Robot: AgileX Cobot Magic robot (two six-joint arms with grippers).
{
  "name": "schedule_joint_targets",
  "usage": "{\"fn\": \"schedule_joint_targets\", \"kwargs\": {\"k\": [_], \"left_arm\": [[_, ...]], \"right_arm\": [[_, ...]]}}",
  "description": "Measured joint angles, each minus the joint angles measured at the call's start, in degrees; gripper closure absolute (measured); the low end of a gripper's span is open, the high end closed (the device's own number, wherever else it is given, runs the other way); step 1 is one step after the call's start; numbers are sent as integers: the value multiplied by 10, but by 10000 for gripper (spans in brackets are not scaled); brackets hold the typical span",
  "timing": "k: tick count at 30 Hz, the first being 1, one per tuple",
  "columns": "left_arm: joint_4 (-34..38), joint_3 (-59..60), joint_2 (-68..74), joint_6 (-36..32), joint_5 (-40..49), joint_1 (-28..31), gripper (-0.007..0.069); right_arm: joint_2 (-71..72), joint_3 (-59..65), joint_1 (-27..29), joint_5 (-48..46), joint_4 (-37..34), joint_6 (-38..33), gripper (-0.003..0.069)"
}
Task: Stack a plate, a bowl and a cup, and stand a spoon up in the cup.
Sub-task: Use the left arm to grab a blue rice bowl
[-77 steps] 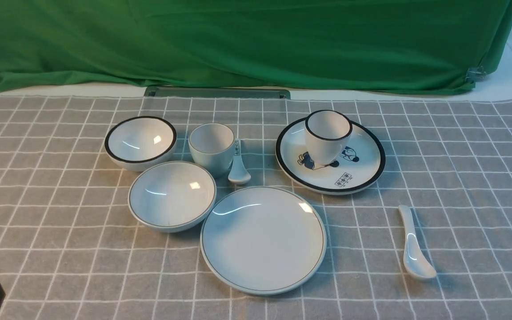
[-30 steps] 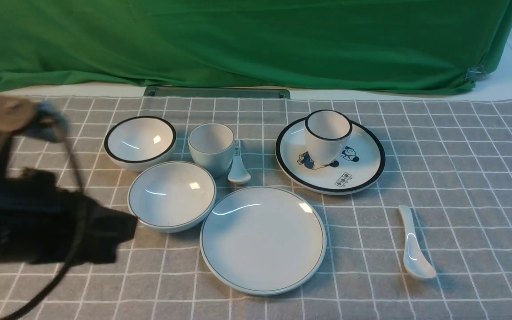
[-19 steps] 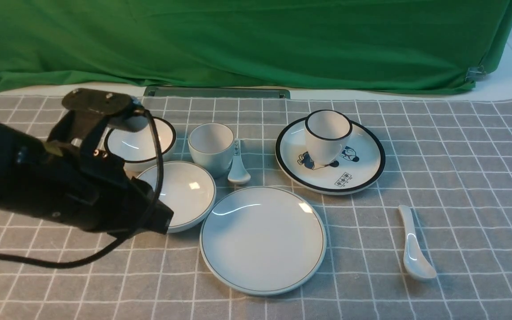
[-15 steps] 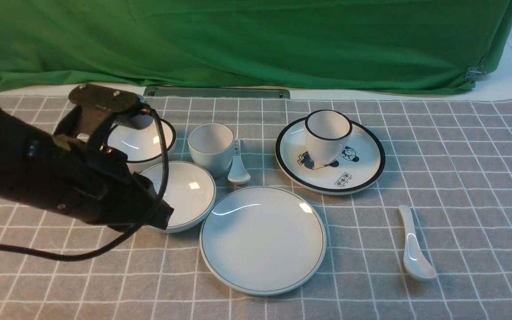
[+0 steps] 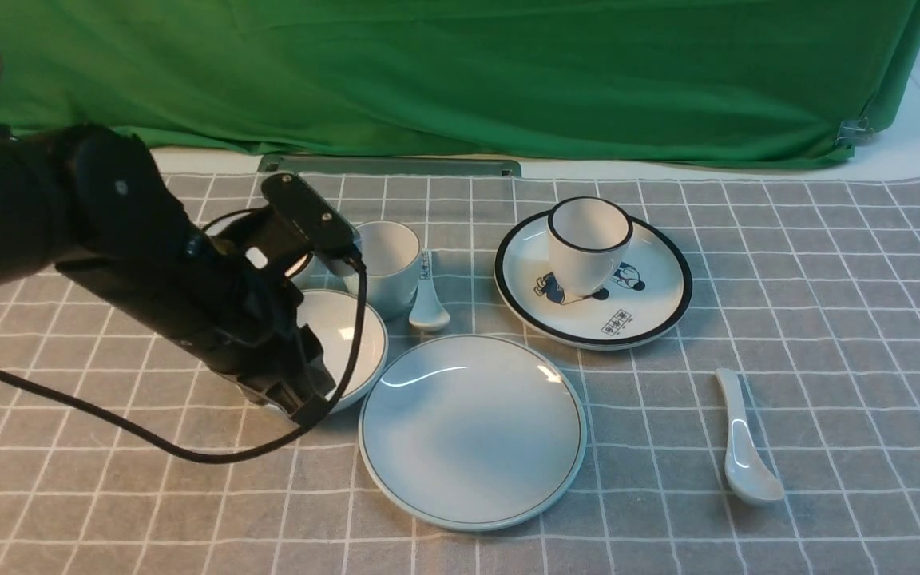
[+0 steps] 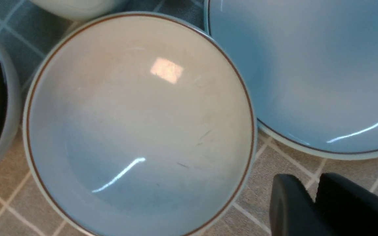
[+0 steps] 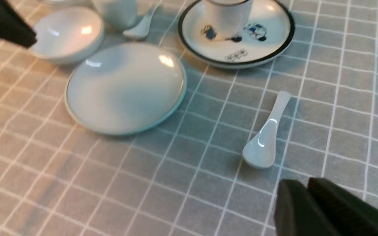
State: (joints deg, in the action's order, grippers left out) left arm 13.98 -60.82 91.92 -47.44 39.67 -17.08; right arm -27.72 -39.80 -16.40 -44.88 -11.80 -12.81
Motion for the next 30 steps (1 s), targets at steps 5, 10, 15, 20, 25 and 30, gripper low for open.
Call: {"fn": "schedule_joint_targets", "kwargs": {"k": [5,10,15,20,25,30], "left_arm": [[-23,0,21,-74,-13,0,277],[-20,0,44,-154,-35,0,183],[-21,0,83,-195,-56,0,188],[-23,0,118,-204,-67,0,281],[-22,-2,119,-210,-71,0,458],[-22,-11,111,-214,-61,-2,555]], "right_arm": [[-30,-12,-10,-6,5,-23,570],[-30,-11,-10,-5,6,-29,570],[-30,-11,-10,-5,6,-30,568],[-30,-11,-10,-5,6,-26,561],[-30,-11,-10,-5,6,-26,553],[-30,-11,-10,-5,6,-26,550]]}}
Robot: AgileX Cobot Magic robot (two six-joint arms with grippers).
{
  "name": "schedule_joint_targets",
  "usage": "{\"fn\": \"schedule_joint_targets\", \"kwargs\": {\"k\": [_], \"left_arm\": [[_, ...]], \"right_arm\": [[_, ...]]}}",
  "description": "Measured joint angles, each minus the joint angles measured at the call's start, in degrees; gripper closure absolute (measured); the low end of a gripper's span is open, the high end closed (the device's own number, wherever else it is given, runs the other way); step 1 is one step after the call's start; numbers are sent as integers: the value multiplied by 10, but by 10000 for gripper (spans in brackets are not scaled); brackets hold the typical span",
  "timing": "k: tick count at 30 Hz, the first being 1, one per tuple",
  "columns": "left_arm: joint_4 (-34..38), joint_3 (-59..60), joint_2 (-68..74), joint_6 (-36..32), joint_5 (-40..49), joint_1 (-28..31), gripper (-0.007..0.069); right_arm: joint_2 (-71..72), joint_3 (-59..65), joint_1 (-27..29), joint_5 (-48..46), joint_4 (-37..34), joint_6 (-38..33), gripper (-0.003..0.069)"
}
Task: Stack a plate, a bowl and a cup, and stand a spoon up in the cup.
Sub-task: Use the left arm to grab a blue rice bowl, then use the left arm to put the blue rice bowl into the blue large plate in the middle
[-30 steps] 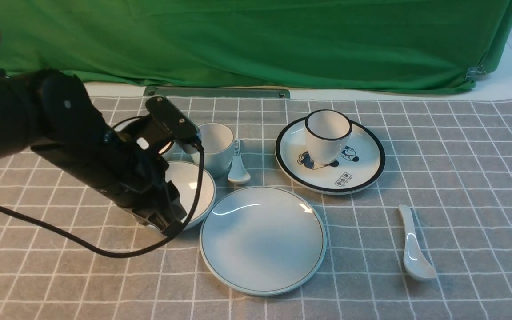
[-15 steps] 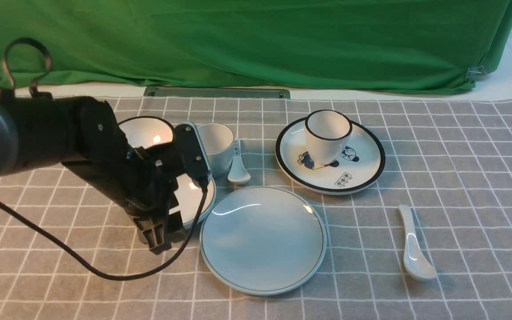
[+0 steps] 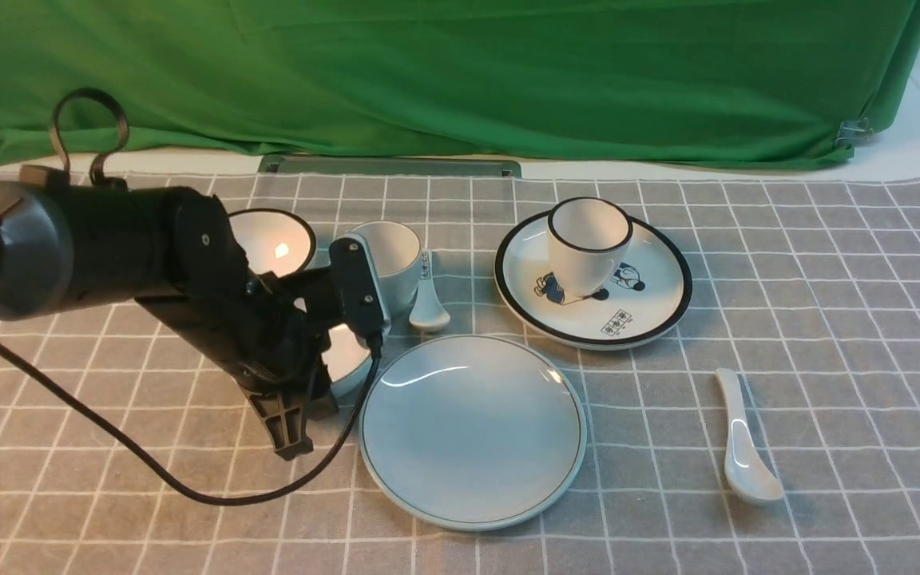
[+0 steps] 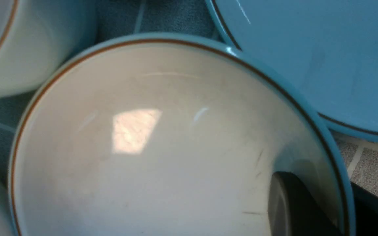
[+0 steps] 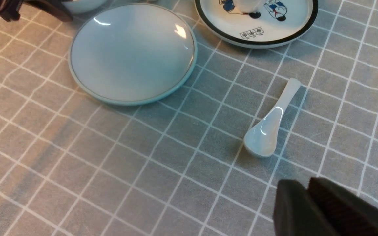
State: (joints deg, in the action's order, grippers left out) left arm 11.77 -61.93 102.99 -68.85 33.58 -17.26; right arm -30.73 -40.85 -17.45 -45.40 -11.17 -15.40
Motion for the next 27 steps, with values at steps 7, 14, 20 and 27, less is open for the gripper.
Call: {"fn": "schedule_joint_targets", "kwargs": {"k": [7,14,20,27], "left_arm": [[-1,2,-56,110,80,-4,589],[-6,7,-128,212,71,-122,593],[-70,7,-97,265,-30,-242,593],[-137,7,-30,275,-56,-277,593]], "right_arm": [[0,0,0,0,-1,0,539],[0,0,0,0,-1,0,533],[0,0,0,0,-1,0,526],[0,0,0,-12,-1,0,519]]}}
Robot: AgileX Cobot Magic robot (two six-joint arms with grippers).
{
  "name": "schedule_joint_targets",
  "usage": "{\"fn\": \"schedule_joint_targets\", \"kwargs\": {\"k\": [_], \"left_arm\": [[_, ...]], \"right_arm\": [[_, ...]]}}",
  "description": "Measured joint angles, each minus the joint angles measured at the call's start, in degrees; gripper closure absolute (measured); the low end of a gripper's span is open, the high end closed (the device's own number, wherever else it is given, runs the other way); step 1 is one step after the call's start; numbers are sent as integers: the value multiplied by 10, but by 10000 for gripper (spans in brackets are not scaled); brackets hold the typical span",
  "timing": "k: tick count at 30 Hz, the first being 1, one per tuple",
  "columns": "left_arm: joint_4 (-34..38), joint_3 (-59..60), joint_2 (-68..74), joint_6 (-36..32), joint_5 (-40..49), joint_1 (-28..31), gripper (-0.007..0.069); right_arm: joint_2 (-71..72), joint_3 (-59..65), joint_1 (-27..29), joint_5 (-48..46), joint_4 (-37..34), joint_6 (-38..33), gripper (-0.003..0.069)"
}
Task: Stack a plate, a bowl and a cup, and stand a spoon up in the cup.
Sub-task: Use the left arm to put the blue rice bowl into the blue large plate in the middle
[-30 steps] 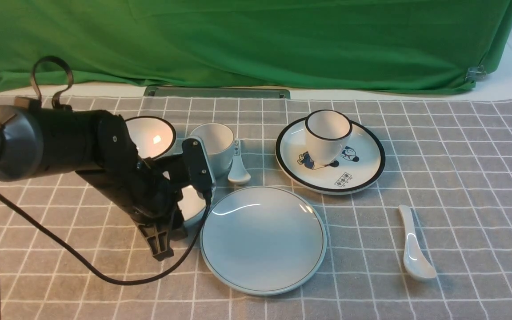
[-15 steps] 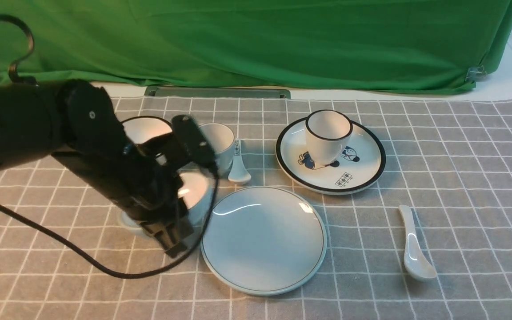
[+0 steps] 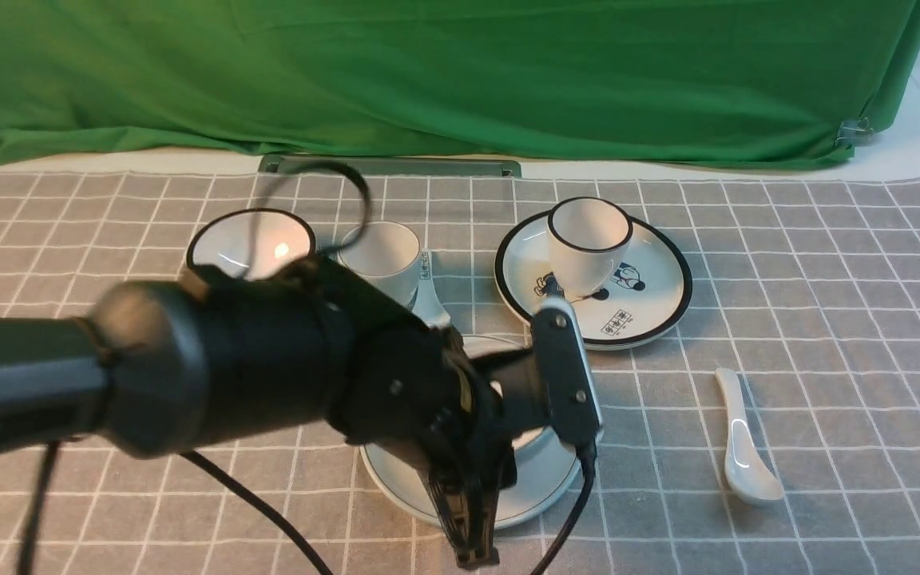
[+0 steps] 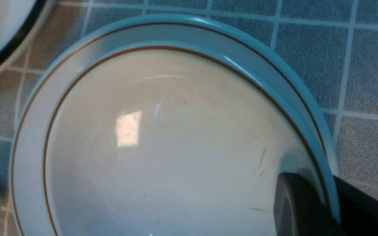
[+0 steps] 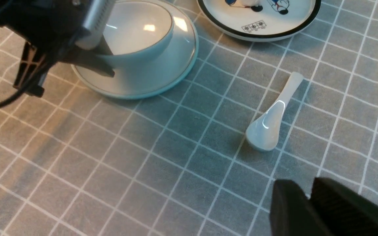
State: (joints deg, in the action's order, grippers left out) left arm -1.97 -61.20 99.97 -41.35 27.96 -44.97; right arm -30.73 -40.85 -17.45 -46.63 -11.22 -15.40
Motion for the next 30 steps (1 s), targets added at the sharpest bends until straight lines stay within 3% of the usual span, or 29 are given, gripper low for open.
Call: {"fn": "schedule_joint_targets", "kwargs": {"k": [12,21,22,25,27,30], "left_arm": [[-22,0,9,0,-7,-1,559],[-22,0,8,1,2,-1,290],[-22,0,-1,11,10,-1,230],[-26,-12,-44,73,48,-1,160],[-38,-29,-63,99,81,-1,157],[-47,-89,-87,119,151,12,220]], "right_arm": [[0,0,0,-5,0,0,517],[0,0,0,-4,0,0,517],[0,0,0,-3,0,0,517],[0,0,0,-3,-3,1,517],[0,0,0,-3,-9,4,517],[-1,0,0,1,-25,10,517]]}}
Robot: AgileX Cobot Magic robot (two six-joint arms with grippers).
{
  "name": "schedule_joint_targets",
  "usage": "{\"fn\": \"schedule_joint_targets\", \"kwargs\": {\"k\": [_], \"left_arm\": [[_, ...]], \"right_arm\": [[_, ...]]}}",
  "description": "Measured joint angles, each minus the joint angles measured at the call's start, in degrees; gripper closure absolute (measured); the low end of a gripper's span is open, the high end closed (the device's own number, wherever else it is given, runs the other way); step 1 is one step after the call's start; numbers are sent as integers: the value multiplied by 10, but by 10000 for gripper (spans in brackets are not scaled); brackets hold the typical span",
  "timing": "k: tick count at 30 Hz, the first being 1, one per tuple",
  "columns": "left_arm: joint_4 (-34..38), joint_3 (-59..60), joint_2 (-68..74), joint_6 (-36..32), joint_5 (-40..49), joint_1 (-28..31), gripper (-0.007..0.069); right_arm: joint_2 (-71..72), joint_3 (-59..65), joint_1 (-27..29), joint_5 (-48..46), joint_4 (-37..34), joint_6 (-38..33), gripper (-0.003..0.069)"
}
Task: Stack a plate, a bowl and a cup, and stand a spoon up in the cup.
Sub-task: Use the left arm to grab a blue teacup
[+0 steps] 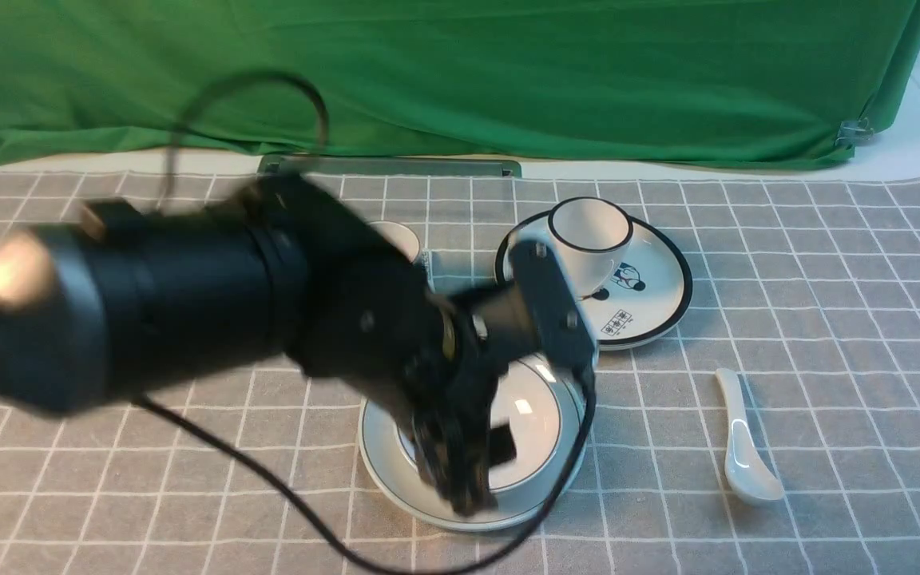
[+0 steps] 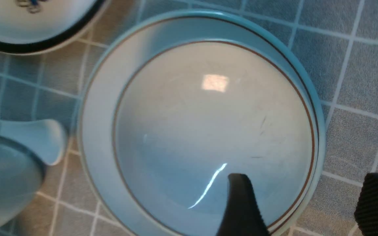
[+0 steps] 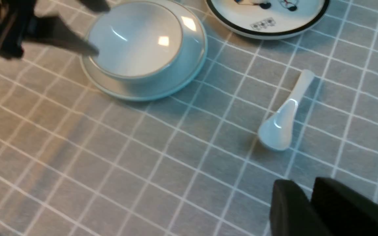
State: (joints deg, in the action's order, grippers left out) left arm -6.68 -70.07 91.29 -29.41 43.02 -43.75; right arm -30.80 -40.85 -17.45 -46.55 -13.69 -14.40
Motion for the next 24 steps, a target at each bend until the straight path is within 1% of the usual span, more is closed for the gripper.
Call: {"fn": "schedule_joint_targets", "kwargs": {"k": [2,3,4,5,7,9,12,13,14,16,18,19,20,21,24], "left_arm": [[7,-39,0,-1,33,19,288],[26,-79,6,-10,63,45,356],[47,-107,14,-25,81,68,401],[67,-139,28,-53,104,96,442],[107,-182,54,-93,135,137,491],[127,-218,84,-123,153,169,511],[130,-259,140,-147,158,206,488],[128,-262,144,-151,158,208,475],[118,-274,173,-167,158,217,440],[102,-277,195,-186,157,221,383],[76,-278,215,-214,149,221,311],[76,-278,218,-215,148,221,311],[67,-278,227,-221,136,221,265],[59,-278,232,-225,125,221,242],[53,-278,239,-232,91,221,203]], "right_arm": [[-3,0,0,2,-7,1,517],[-8,0,0,5,-9,1,517],[-11,0,0,6,-10,2,516],[-13,0,0,7,-10,2,516],[-15,0,0,7,-10,2,516],[-16,0,0,7,-10,2,516],[-16,0,0,7,-10,3,515],[-16,0,0,7,-10,3,515],[-17,0,0,7,-10,3,512],[-17,0,0,5,-10,3,510],[-17,0,0,1,-10,3,505],[-17,0,0,1,-10,3,505],[-17,0,0,0,-10,3,501],[-17,0,0,0,-10,3,500],[-17,0,0,-6,-10,3,498]]}}
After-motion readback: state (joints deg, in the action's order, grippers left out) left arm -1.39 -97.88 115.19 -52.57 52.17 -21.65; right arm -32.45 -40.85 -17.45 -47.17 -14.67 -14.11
